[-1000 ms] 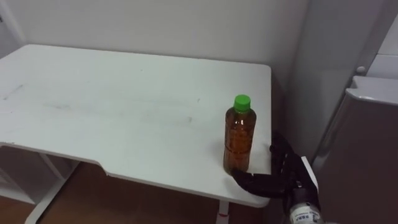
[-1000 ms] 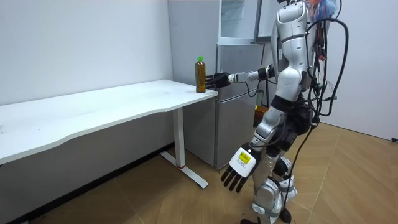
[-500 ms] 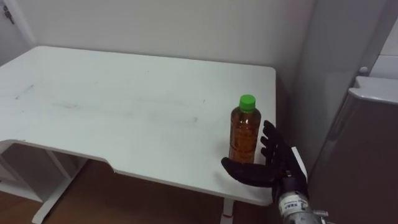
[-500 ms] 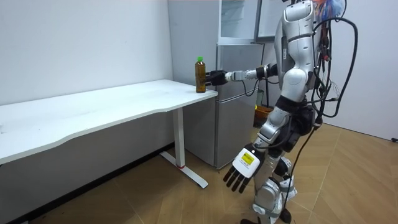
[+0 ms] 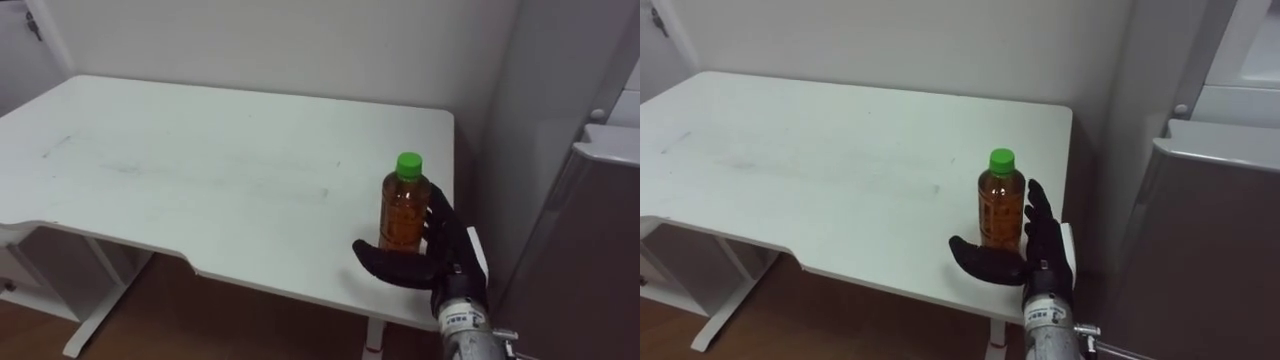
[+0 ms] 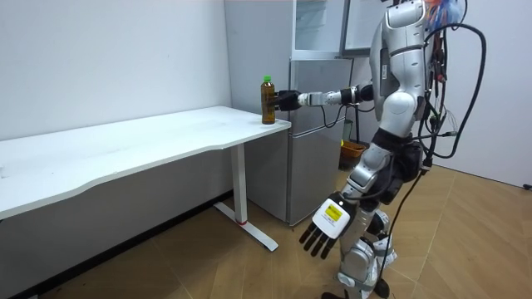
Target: Put the bottle in the upper fridge
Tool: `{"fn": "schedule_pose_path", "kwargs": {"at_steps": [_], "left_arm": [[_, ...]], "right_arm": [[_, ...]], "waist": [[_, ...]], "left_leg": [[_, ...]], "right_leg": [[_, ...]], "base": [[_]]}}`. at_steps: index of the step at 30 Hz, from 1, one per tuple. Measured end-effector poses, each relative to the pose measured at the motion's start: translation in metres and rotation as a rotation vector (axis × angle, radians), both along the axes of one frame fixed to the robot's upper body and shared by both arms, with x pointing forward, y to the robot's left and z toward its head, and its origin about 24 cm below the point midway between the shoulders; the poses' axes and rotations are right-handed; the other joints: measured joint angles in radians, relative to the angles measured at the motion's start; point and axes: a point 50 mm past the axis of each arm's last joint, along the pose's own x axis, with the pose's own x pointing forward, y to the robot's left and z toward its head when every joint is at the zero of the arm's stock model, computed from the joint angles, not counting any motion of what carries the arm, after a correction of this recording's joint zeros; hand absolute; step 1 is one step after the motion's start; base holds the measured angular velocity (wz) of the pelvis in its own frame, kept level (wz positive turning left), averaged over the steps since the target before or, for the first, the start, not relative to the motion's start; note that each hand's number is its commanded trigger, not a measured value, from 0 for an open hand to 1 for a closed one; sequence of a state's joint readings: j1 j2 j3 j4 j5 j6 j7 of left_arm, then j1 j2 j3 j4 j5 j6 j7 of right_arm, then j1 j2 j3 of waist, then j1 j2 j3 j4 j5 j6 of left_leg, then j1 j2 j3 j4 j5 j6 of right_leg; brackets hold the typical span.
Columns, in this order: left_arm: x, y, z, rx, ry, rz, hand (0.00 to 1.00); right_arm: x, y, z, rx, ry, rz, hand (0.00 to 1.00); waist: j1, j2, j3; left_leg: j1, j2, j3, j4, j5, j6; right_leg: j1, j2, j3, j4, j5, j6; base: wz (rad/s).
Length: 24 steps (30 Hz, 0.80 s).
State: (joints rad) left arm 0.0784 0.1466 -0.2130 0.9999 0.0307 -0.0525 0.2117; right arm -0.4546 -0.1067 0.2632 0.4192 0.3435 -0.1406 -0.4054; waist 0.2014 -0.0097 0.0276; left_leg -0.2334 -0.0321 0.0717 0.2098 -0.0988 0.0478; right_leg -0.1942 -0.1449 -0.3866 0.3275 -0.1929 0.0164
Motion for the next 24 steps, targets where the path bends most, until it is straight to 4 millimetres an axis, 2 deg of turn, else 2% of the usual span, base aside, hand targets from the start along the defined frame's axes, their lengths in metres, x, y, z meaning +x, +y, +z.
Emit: {"fn": "schedule_pose_path", "kwargs": {"at_steps": [17,20,22,24], "left_arm": [[-0.006,0.001,-0.002,-0.01,0.018,0.037,0.0],[-0.007,0.001,-0.002,-0.036,0.019,0.081,0.0],[-0.008,0.001,-0.002,-0.048,0.02,0.104,0.0],[-0.01,0.002,-0.003,-0.05,0.024,0.112,0.0]], "right_arm": [[-0.001,0.004,-0.002,-0.012,0.009,0.0,0.0],[-0.001,0.001,-0.01,-0.019,0.042,-0.01,0.0],[-0.001,-0.004,-0.026,-0.027,0.116,-0.032,0.0],[0.0,-0.006,-0.024,-0.025,0.11,-0.041,0.0]], "waist": [[-0.002,0.0,0.0],[-0.001,-0.001,0.0003],[0.0,-0.001,0.0006],[-0.002,-0.001,0.0009]], "left_leg": [[0.001,-0.001,-0.002,0.002,0.0,0.0],[0.001,-0.002,-0.002,0.002,0.0,0.001],[0.0,-0.002,-0.002,0.003,0.0,0.001],[-0.002,-0.003,-0.002,0.004,0.0,0.001]], "right_leg": [[0.002,0.0,0.0,0.001,0.0,0.0],[0.004,-0.001,0.001,0.001,-0.001,0.0],[0.002,-0.002,0.001,0.003,-0.001,0.001],[0.0,-0.004,0.002,0.006,-0.003,0.0]], "base": [[0.0],[0.0],[0.0],[0.0]]}}
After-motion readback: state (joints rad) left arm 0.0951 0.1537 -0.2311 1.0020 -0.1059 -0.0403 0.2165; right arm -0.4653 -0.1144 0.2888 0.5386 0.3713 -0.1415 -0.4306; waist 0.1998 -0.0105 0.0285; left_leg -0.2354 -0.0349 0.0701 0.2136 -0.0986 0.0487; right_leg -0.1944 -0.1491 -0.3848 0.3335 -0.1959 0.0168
